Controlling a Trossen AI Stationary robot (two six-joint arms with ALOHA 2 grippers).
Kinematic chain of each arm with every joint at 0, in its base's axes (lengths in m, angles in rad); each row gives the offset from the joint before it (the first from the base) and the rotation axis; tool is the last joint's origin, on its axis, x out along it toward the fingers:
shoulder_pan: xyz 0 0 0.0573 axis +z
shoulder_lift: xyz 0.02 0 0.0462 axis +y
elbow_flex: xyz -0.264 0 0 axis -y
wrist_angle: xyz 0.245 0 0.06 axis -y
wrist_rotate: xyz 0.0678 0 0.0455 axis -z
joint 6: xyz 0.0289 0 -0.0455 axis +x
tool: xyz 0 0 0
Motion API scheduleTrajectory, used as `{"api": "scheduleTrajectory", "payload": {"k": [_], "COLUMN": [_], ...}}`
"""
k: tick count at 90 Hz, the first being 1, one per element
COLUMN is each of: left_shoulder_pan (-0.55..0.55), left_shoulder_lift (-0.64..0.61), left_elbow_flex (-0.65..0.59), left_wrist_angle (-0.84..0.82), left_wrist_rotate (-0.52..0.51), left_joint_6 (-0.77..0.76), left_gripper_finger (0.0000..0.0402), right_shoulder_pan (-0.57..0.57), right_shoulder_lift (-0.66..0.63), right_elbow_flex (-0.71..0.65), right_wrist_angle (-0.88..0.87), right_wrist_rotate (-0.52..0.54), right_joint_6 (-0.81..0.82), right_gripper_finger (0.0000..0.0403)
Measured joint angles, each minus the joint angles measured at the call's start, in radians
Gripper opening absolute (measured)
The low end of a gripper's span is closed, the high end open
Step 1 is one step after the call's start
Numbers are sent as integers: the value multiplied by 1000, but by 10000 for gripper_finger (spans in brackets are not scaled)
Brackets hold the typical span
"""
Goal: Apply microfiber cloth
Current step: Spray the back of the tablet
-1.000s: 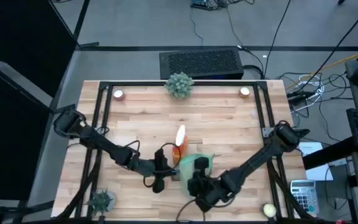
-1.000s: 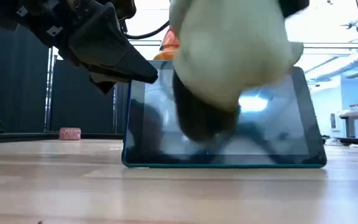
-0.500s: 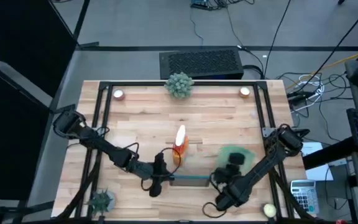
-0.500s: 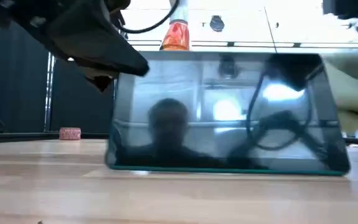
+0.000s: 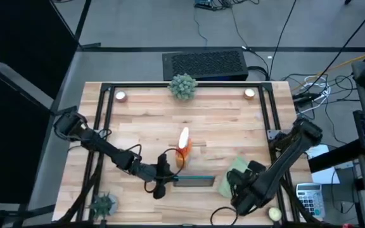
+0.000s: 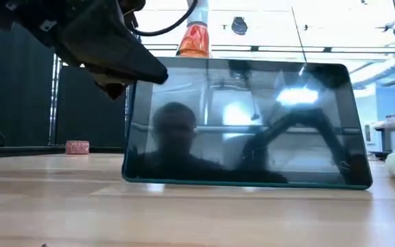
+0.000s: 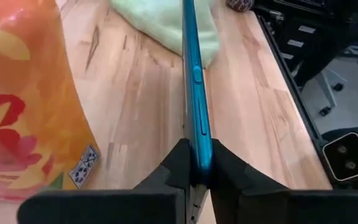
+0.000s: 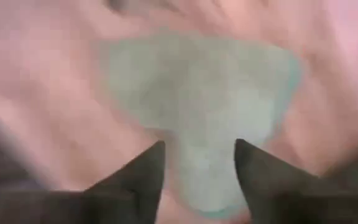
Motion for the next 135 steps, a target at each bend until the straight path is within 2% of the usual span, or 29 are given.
{"api": "scheduleTrajectory", "payload": {"k": [6,16,24,33,48,57,68,79,82,91,102,115,123,135], "left_shoulder_pan": [-1,-8,-14,-25,-35,-39,-39,-38,-37,-36,-21,-7,2,29], "left_shoulder_lift": [-1,-1,-1,-1,-3,-3,-3,-3,-3,-3,-17,-64,-102,-154], "left_elbow_flex": [1,13,29,44,56,60,60,60,60,63,75,96,105,104], "left_wrist_angle": [0,-5,-4,-2,-6,-5,-6,-6,-6,2,-60,-185,-200,-208], "left_wrist_rotate": [0,0,-1,-1,-14,-16,-17,-22,-20,-15,32,85,107,123], "left_joint_6": [15,39,57,77,101,103,110,121,124,108,64,-12,-42,-138], "left_gripper_finger": [15,15,15,15,15,15,15,15,16,22,53,119,162,208], "right_shoulder_pan": [0,-4,-49,-113,-208,-232,-236,-228,-222,-195,-142,-50,5,73], "right_shoulder_lift": [-48,-68,-22,56,173,214,247,254,254,231,192,172,178,196], "right_elbow_flex": [0,2,2,2,1,1,1,1,2,5,3,1,-2,-2], "right_wrist_angle": [64,161,243,327,470,471,473,463,452,405,319,177,20,-22], "right_wrist_rotate": [84,327,370,339,82,11,-25,-19,-18,11,74,135,276,545], "right_joint_6": [-28,-152,-296,-439,-617,-633,-667,-705,-708,-693,-689,-631,-552,-499], "right_gripper_finger": [212,228,232,233,225,206,141,30,18,16,7,6,6,6]}}
